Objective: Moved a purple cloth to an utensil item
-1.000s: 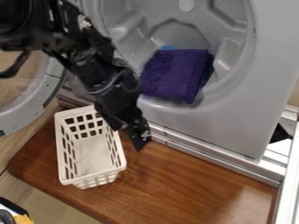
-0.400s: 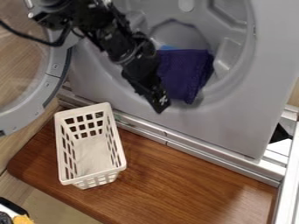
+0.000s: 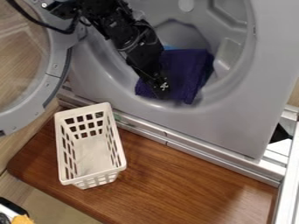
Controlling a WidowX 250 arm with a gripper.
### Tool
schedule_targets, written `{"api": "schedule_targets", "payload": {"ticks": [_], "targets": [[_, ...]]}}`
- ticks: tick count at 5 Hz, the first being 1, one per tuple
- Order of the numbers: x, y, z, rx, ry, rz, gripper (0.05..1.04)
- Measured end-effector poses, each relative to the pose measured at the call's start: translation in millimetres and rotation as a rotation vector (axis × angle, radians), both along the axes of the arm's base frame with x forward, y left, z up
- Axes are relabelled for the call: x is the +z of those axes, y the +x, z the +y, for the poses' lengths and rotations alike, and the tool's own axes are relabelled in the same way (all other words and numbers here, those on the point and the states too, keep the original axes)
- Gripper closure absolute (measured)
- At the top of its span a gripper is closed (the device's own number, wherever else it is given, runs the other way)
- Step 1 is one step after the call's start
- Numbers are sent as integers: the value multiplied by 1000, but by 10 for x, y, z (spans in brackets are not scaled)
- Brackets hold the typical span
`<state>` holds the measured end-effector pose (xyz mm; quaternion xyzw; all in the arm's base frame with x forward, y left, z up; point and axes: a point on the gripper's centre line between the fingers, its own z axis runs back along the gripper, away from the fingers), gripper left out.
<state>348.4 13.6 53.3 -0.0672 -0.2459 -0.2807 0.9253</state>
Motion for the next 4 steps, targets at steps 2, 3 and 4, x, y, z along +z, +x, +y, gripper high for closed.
{"api": "schedule_targets", "payload": {"ticks": [2, 3, 4], "targets": [[-112, 352, -2, 23, -39, -48, 116], [-103, 408, -52, -16, 14, -41, 359], [-102, 410, -126, -34, 45, -21, 595]]}}
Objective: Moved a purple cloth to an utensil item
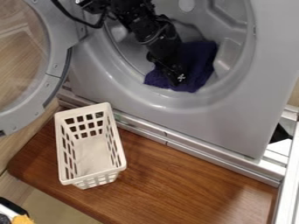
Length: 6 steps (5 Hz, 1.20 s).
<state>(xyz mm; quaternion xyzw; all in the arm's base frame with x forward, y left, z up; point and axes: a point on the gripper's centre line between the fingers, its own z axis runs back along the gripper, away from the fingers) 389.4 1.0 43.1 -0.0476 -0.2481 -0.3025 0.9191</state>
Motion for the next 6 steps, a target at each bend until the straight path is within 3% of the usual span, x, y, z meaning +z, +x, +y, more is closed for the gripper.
{"api": "schedule_targets", "payload": {"ticks": [1, 3, 4, 5, 6], "targets": [[2, -15, -82, -30, 19, 11, 764], [117, -91, -160, -41, 43, 14, 953], [429, -108, -179, -44, 60, -47, 985], [707, -269, -157, -35, 81, -84, 988], [842, -567, -141, -25, 95, -84, 988]]}}
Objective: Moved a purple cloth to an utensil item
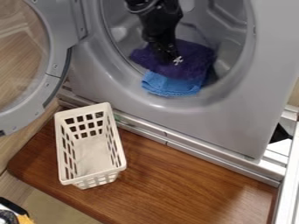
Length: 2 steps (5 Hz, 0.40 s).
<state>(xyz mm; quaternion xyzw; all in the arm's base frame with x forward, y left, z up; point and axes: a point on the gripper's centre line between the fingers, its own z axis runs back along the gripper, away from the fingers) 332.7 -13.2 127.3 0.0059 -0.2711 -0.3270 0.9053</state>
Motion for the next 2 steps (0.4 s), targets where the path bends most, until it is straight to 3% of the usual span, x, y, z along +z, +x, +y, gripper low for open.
{"api": "schedule_targets", "payload": {"ticks": [1, 2], "targets": [[55, -331, 132, 70, 2, -6, 988], [-132, -652, 249, 143, -3, 13, 988]]}}
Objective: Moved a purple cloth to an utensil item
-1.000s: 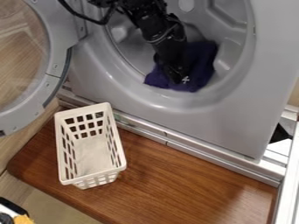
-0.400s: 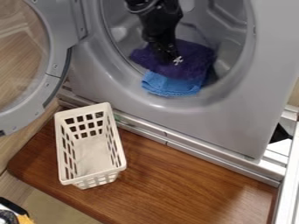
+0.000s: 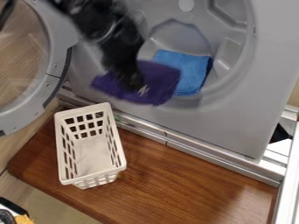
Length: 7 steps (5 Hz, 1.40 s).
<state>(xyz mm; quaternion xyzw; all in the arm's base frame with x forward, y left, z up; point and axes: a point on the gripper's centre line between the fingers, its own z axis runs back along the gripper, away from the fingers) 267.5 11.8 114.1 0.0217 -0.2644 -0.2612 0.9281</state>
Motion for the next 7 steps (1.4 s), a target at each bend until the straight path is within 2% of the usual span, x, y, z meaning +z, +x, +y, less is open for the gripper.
{"api": "schedule_targets", "payload": {"ticks": [1, 2, 4, 5, 6, 7], "targets": [[-280, -213, 154, 69, -4, 27, 988], [-550, -326, 337, 96, 9, 48, 988], [-1004, -289, 474, 86, 38, 64, 988], [-1245, -327, 514, 68, 4, 111, 983], [-1278, -338, 535, 75, -7, 131, 932], [-1206, -355, 520, 121, 5, 167, 729]]}}
